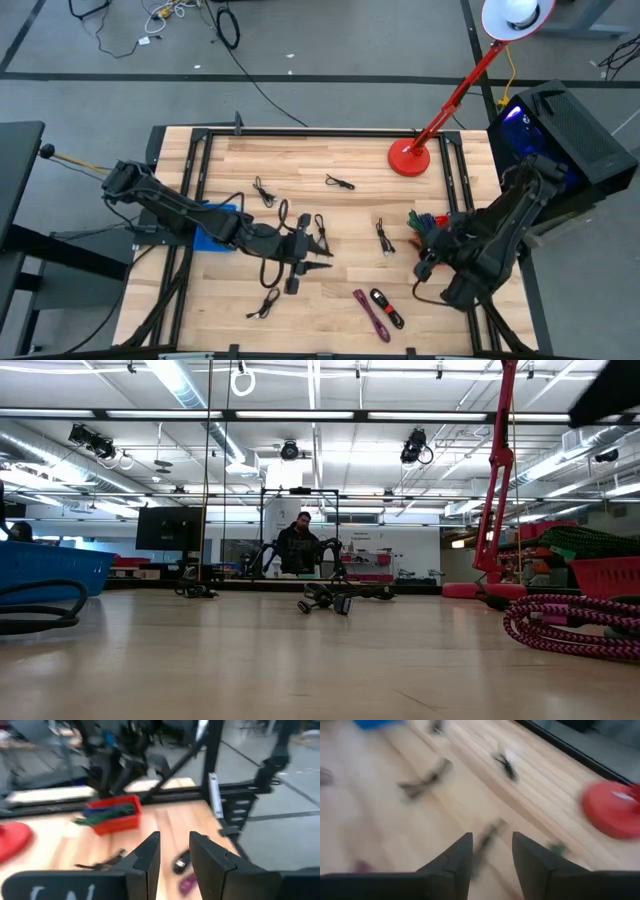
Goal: Pick & Place USB Port
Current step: Put the black and pink charger cable into the red basket
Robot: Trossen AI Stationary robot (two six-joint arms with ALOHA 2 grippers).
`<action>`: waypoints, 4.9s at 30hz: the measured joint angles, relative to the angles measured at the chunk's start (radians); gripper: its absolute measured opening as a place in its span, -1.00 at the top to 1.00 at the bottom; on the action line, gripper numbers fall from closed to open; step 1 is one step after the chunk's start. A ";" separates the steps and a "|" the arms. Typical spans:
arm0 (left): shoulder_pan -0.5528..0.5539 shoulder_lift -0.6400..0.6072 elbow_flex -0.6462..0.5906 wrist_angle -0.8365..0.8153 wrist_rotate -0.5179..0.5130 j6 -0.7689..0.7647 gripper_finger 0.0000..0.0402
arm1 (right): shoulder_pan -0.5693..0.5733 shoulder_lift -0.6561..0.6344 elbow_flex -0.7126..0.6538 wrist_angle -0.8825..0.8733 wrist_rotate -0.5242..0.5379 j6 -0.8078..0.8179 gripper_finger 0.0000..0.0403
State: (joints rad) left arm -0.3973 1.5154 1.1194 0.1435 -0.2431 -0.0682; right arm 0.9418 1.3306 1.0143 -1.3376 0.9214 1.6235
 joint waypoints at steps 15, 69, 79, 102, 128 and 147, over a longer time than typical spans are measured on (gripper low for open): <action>-0.111 0.375 0.044 0.153 0.115 -0.054 0.45 | -0.006 -0.016 0.013 0.907 0.164 -0.925 0.32; -0.111 0.507 0.314 -0.283 -0.045 -0.059 0.45 | -0.005 0.532 -0.043 1.310 -0.418 -0.461 0.32; -0.111 0.507 0.314 -0.282 -0.045 -0.059 0.45 | -0.019 0.532 -0.042 1.215 -0.416 -0.416 0.32; -0.111 0.507 0.314 -0.282 -0.044 -0.060 0.45 | -0.053 0.594 -0.039 1.255 -0.466 -0.430 0.32; -0.111 0.507 0.314 -0.292 -0.044 -0.078 0.45 | -0.055 0.576 -0.019 1.172 -0.520 -0.435 0.57; -0.111 0.507 0.314 -0.293 -0.044 -0.078 0.45 | -0.073 0.405 -0.023 1.106 -0.470 -0.602 0.94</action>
State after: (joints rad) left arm -0.5083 2.0220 1.4333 -0.1497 -0.2874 -0.1463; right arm 0.8690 1.7352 0.9917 -0.2317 0.4517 1.0213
